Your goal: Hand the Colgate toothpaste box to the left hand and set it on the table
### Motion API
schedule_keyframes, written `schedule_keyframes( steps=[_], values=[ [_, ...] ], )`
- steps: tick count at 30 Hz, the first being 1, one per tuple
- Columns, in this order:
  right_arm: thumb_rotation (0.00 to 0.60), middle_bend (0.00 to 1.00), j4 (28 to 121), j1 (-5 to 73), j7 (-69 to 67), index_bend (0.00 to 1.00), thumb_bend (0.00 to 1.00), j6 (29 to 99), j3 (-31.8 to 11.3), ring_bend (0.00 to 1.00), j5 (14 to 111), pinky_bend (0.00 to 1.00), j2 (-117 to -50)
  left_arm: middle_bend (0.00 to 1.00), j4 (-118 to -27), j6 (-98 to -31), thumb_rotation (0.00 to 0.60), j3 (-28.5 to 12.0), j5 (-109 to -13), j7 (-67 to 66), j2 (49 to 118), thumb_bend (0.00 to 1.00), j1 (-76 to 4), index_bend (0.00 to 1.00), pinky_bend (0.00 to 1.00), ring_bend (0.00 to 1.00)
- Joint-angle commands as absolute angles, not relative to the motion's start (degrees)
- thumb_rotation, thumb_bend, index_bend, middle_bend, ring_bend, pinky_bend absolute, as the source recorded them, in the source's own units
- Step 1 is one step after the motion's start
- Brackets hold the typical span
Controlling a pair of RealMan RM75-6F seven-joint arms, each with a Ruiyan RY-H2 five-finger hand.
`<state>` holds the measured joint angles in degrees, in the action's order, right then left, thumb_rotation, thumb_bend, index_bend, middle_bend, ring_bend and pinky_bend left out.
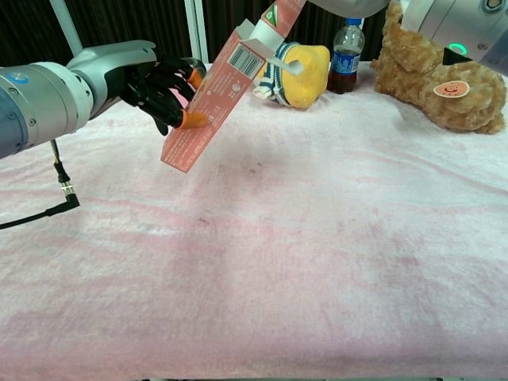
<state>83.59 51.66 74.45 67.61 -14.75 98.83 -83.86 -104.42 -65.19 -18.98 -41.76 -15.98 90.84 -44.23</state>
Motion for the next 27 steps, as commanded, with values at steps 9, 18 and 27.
schedule_keyframes(
  steps=[9, 18, 27],
  values=[
    [0.6, 0.48, 83.66, 51.58, 74.22, 0.62, 0.33, 67.78, -14.73, 0.42, 99.06, 0.45, -83.87, 0.45, -104.85, -65.49, 0.6, -19.41, -41.07, -16.33, 91.41, 0.41, -44.77, 0.46, 0.5, 0.37],
    [0.6, 0.47, 84.23, 51.65, 74.15, 0.62, 0.33, 67.66, -14.65, 0.41, 99.49, 0.45, -83.77, 0.45, -105.35, -65.9, 0.6, -20.21, -39.86, -16.55, 92.78, 0.41, -45.65, 0.46, 0.5, 0.37],
    [0.6, 0.47, 84.5, 51.4, 73.97, 0.62, 0.33, 67.97, -15.36, 0.41, 98.66, 0.45, -83.83, 0.45, -104.62, -66.49, 0.6, -20.11, -41.27, -15.97, 92.99, 0.41, -45.52, 0.46, 0.5, 0.37]
  ],
)
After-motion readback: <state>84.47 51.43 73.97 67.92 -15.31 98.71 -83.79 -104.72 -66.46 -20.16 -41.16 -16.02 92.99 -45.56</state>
